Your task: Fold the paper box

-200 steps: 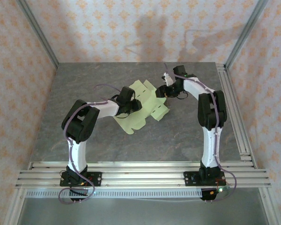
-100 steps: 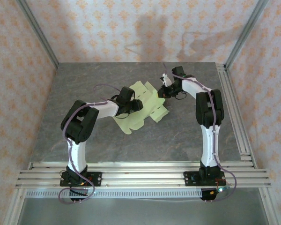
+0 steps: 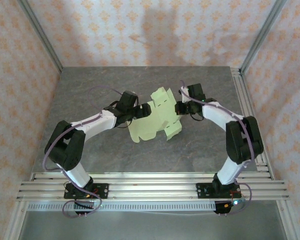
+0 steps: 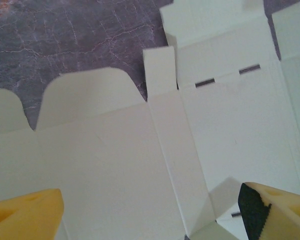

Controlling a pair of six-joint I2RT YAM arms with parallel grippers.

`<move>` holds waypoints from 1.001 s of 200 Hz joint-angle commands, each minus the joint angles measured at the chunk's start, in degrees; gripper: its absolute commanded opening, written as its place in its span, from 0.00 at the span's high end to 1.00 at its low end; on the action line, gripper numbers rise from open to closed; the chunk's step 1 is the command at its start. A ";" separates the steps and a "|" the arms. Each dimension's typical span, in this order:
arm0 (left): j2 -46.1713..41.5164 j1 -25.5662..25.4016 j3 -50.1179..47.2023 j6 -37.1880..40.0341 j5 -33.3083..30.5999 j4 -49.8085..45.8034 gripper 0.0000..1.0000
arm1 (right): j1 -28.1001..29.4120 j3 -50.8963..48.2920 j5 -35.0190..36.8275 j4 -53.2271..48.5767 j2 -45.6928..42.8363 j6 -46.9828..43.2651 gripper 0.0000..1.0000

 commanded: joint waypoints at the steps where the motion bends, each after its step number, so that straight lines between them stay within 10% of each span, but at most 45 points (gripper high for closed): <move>1: 1.01 0.06 -0.87 -0.63 0.46 -0.78 0.08 | 2.92 -2.83 12.73 0.20 -3.29 0.90 1.00; 145: 3.95 -0.06 -0.59 -2.16 2.73 0.07 0.15 | 20.99 9.75 57.05 -16.18 13.54 3.78 1.00; 200: 3.82 -0.06 -1.01 -1.81 1.94 -0.30 0.15 | 22.59 12.11 57.70 -17.24 15.11 3.99 0.99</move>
